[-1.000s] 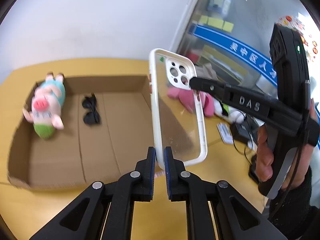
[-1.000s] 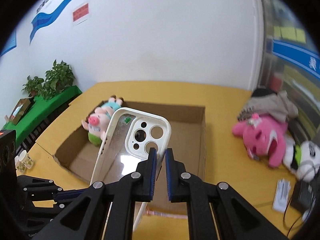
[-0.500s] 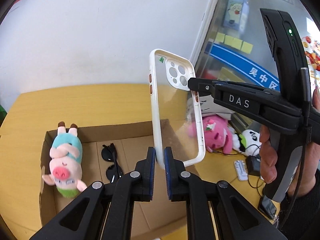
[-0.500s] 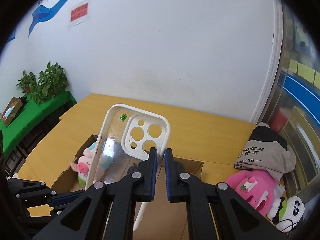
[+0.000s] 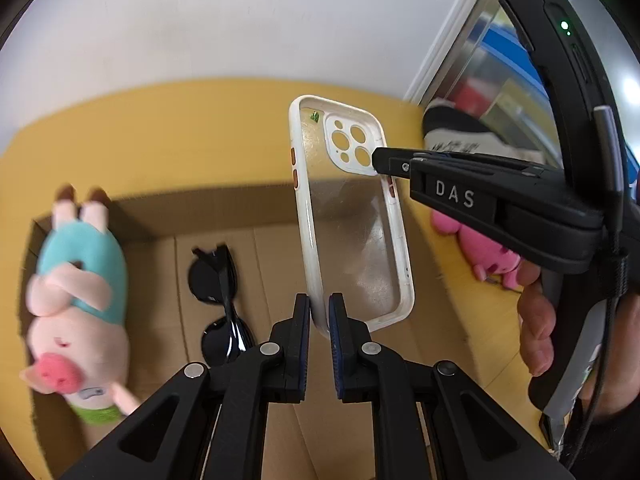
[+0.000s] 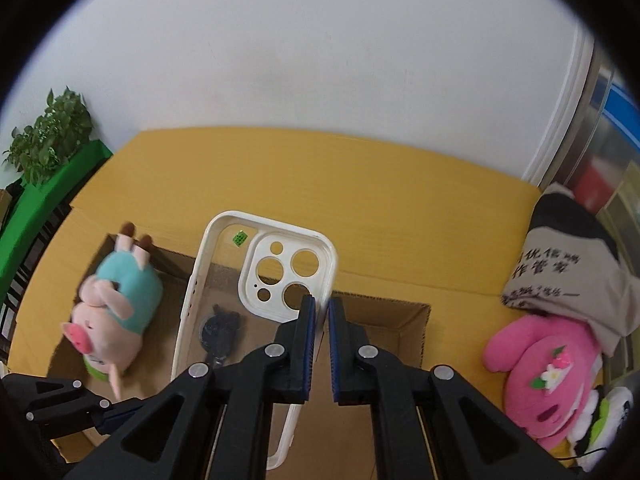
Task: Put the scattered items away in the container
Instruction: 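Carry the phone case with the left gripper over the box and lower it, then open the left gripper to release the phone case, withdraw, then move the left gripper to the white earbud case and close on it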
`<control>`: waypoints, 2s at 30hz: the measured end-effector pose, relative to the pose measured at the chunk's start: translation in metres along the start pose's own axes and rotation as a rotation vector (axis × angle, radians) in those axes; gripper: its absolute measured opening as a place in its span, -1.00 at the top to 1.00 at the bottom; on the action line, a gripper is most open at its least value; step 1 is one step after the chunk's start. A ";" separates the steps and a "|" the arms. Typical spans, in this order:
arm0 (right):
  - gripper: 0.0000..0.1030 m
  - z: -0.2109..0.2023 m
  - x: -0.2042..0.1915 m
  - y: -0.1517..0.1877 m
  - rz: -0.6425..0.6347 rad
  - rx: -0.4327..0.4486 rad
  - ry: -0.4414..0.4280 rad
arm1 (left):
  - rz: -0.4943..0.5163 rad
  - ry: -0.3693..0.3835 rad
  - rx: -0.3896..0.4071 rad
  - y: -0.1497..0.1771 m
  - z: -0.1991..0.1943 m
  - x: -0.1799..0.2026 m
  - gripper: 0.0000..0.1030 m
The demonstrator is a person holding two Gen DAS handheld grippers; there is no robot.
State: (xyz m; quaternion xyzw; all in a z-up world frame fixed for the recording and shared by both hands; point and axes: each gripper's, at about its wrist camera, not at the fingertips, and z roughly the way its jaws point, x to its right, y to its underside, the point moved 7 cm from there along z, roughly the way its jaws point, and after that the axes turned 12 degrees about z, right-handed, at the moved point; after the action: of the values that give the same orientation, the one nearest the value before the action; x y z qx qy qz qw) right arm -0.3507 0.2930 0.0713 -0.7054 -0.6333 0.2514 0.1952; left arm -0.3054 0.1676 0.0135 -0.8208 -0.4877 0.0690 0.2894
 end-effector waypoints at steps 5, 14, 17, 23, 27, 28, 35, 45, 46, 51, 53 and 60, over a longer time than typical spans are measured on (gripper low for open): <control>0.89 0.062 0.015 0.023 0.043 -0.110 -0.015 | -0.030 0.016 -0.110 0.017 0.053 -0.006 0.82; 0.90 0.119 0.020 0.061 0.016 -0.214 0.051 | -0.044 0.024 -0.260 0.045 0.111 -0.005 0.83; 0.90 0.128 0.018 0.069 0.000 -0.233 0.076 | -0.050 0.037 -0.259 0.045 0.111 -0.007 0.83; 0.74 0.119 0.014 0.073 -0.024 -0.170 0.090 | 0.001 -0.057 -0.246 0.047 0.101 -0.001 0.25; -0.07 0.081 0.014 0.070 -0.009 -0.096 0.057 | 0.011 -0.092 -0.133 0.041 0.060 0.005 -0.09; -0.14 0.066 0.014 0.071 0.003 -0.069 0.039 | 0.023 -0.093 -0.099 0.040 0.046 0.009 -0.24; -0.54 -0.065 0.004 0.131 0.114 0.109 -0.120 | 0.224 -0.224 0.205 0.070 -0.080 0.042 -0.84; -0.54 -0.126 0.020 0.216 0.115 0.156 -0.001 | 0.094 -0.317 0.382 0.171 -0.166 0.040 -0.93; -0.54 -0.130 0.018 0.220 0.107 0.165 -0.001 | 0.095 -0.325 0.388 0.176 -0.169 0.041 -0.93; -0.54 -0.141 0.007 0.245 0.091 0.150 -0.034 | 0.059 -0.330 0.414 0.199 -0.179 0.042 -0.94; -0.54 -0.143 0.003 0.252 0.089 0.144 -0.035 | 0.070 -0.333 0.408 0.205 -0.179 0.045 -0.94; -0.54 -0.154 -0.001 0.263 0.081 0.149 -0.020 | 0.072 -0.327 0.385 0.216 -0.173 0.052 -0.94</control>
State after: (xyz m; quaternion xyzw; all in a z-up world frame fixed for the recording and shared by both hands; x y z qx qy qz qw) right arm -0.0487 0.2669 0.0380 -0.7116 -0.5857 0.3123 0.2305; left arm -0.0460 0.0637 0.0473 -0.7453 -0.4765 0.3025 0.3549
